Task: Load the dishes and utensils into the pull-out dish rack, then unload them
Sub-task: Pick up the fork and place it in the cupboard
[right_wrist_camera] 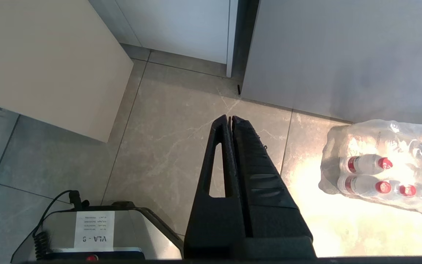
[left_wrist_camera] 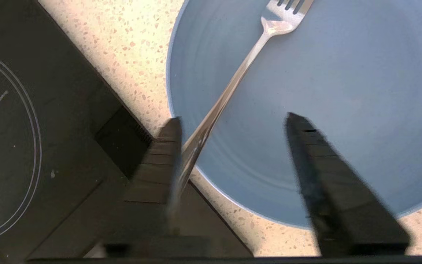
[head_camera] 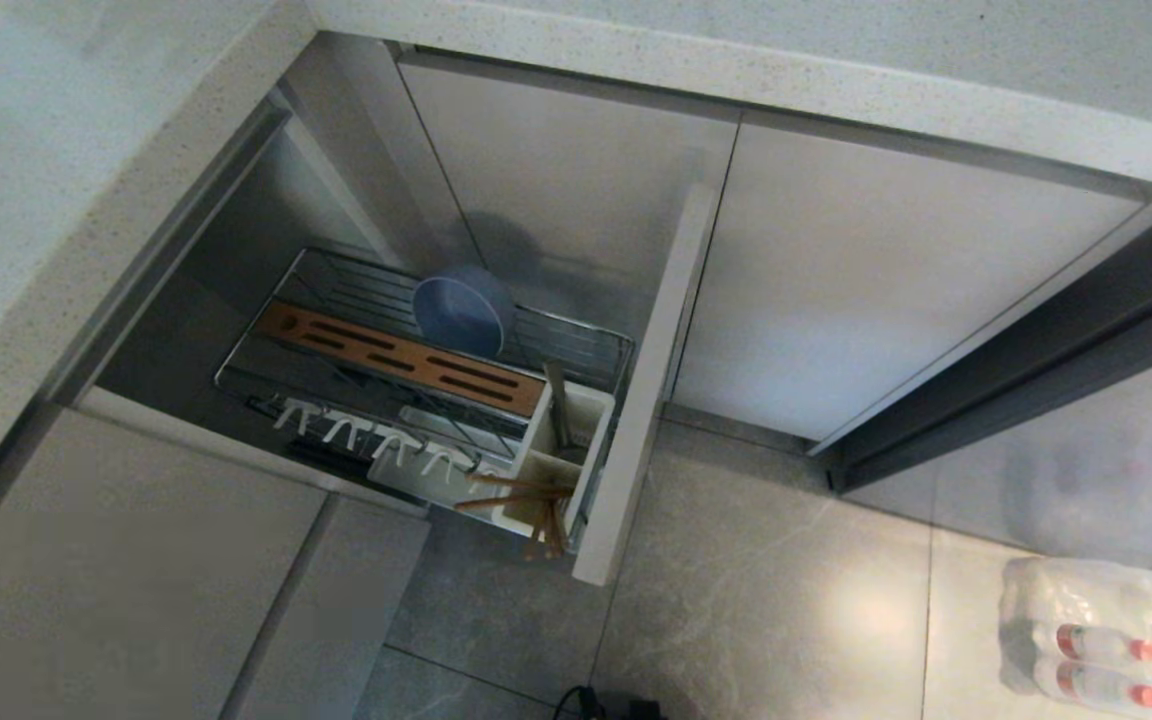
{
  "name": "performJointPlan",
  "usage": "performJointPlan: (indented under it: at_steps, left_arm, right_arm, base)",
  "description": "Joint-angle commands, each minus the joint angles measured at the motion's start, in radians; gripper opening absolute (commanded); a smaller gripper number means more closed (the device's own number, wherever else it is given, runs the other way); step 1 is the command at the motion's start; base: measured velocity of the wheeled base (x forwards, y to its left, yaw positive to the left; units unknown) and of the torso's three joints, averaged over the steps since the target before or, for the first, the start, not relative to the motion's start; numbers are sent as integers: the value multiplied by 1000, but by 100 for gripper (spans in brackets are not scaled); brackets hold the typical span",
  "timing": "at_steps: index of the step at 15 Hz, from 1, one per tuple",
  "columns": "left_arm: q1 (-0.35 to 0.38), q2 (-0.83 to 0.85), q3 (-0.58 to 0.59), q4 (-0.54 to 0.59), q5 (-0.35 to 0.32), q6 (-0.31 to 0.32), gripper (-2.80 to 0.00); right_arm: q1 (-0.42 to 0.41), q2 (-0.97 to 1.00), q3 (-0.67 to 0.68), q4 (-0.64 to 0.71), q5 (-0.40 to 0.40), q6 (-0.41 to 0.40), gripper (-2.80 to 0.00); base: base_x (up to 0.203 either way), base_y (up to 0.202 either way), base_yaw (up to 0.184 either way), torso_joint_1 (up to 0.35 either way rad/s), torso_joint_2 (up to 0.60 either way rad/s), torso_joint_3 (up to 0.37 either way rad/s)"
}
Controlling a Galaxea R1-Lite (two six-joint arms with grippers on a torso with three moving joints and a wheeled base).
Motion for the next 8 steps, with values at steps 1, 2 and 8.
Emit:
performJointPlan:
  at_steps: [1,2,8]
  left_arm:
    - [-3,8,0,1,-10,1,0]
    - [-4,15,11,-20,-37,0,0]
    - [-11,46,127,-235,-144,-11,0]
  right_arm:
    - [0,2,0,0,0,0,-280]
    - [0,2,0,0,0,0,-280]
    - [0,2,0,0,0,0,-280]
  base:
    - [0,0,0,0,0,0]
    - [0,0,0,0,0,0]
    - [0,0,0,0,0,0]
